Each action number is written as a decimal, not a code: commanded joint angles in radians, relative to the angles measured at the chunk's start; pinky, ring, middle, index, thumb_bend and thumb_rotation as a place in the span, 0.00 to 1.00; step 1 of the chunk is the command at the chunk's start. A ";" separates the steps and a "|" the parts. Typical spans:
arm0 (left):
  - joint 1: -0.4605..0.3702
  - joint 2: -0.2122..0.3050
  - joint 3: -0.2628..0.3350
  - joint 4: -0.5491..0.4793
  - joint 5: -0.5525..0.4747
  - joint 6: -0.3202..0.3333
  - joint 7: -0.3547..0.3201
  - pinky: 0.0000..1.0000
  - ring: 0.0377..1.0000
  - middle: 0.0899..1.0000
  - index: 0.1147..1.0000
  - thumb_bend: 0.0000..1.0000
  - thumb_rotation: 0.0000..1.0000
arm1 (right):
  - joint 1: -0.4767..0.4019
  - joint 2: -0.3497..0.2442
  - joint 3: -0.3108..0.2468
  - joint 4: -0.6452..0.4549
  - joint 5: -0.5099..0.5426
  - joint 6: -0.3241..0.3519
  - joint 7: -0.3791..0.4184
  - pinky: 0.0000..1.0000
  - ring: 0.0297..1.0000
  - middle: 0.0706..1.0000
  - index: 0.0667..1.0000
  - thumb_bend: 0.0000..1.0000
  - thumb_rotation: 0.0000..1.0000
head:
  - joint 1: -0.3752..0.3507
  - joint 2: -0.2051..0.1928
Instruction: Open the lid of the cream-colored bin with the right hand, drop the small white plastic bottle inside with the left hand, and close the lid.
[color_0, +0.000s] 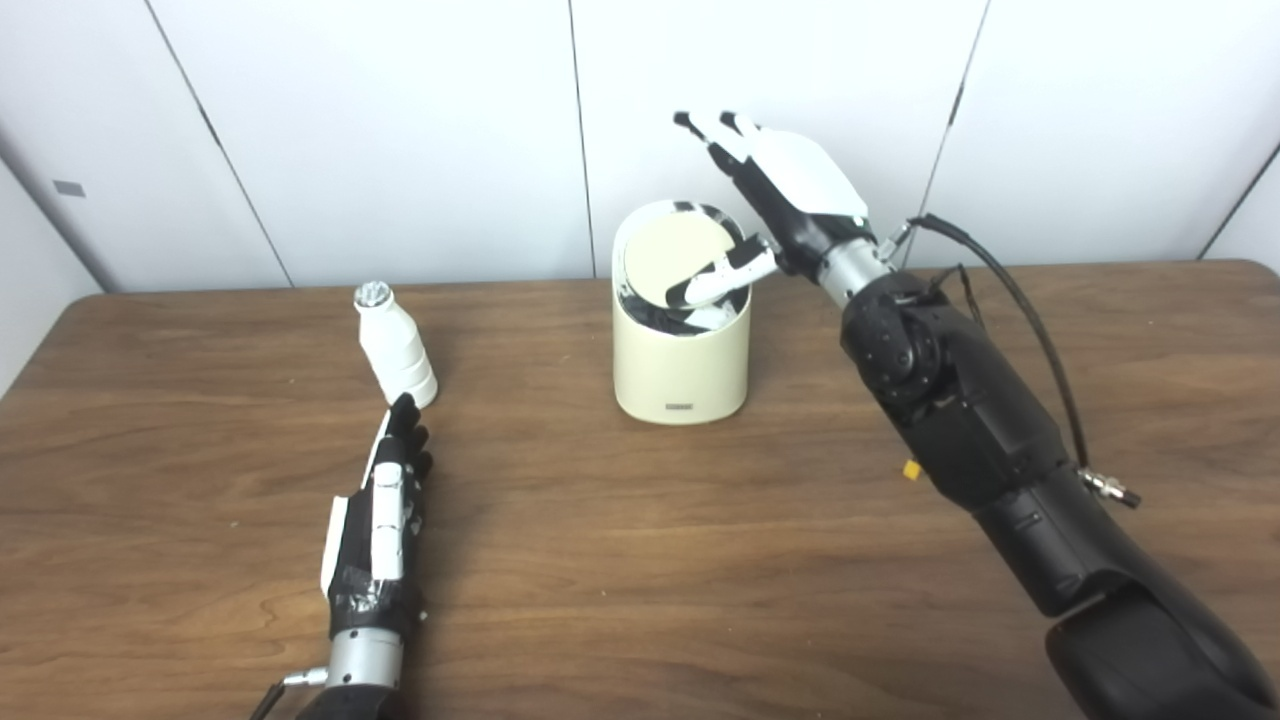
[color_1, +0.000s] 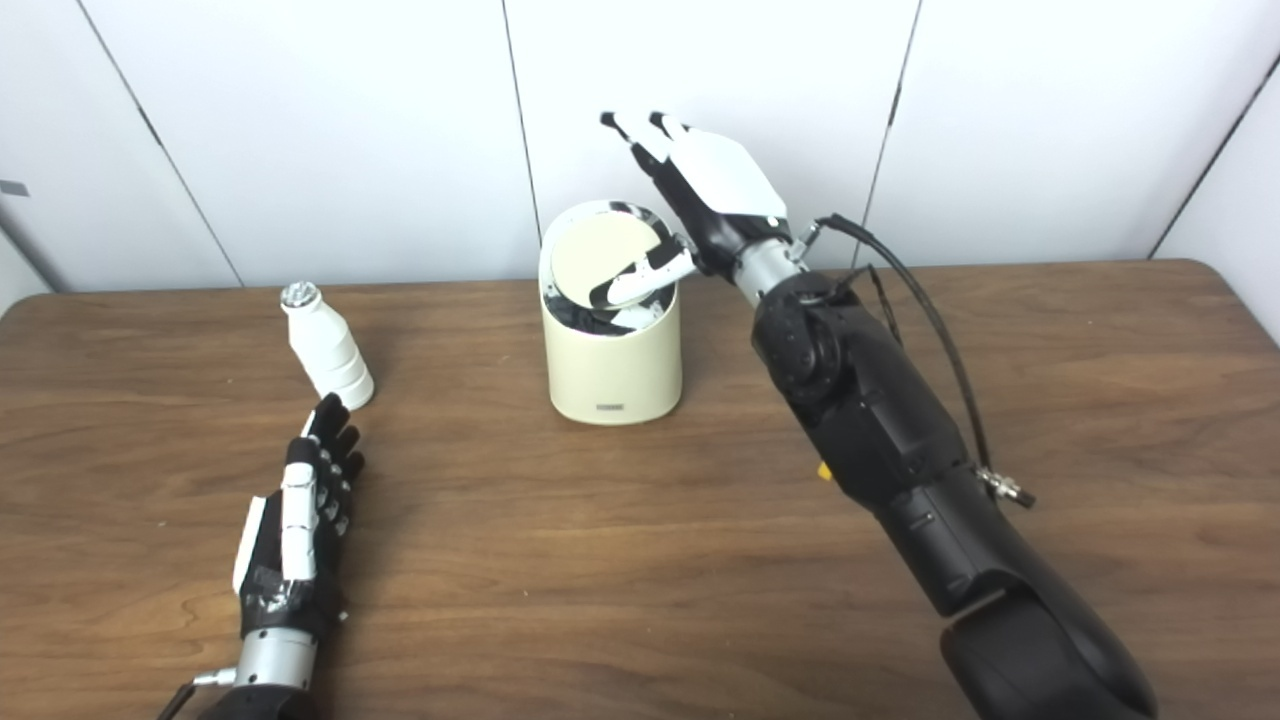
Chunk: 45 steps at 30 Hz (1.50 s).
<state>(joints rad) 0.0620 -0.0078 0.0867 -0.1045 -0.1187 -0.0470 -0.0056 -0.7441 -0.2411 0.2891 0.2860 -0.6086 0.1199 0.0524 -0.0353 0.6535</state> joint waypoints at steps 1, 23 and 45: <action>0.029 -0.004 -0.010 0.003 0.003 -0.007 -0.004 1.00 1.00 1.00 1.00 0.56 0.95 | -0.021 0.006 -0.053 -0.035 0.051 0.044 0.011 0.97 0.97 0.94 0.94 0.89 0.38 | -0.001 0.001; 0.025 0.005 -0.003 0.012 -0.009 -0.005 -0.006 1.00 1.00 1.00 0.99 0.51 0.93 | 0.332 0.073 -0.404 -0.480 0.740 0.350 0.093 1.00 0.97 0.97 0.94 0.70 0.68 | -0.002 0.002; 0.013 0.028 0.007 0.011 -0.009 -0.007 -0.007 1.00 1.00 1.00 0.99 0.54 0.94 | 0.733 0.110 -0.379 -0.457 0.638 -0.139 0.002 1.00 1.00 1.00 0.98 0.62 0.96 | -0.012 0.006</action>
<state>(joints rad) 0.0654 0.0102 0.0922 -0.1099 -0.1286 -0.0436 -0.0068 0.0133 -0.1349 -0.0796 -0.1688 0.0297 0.0531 0.0724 -0.0476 0.6581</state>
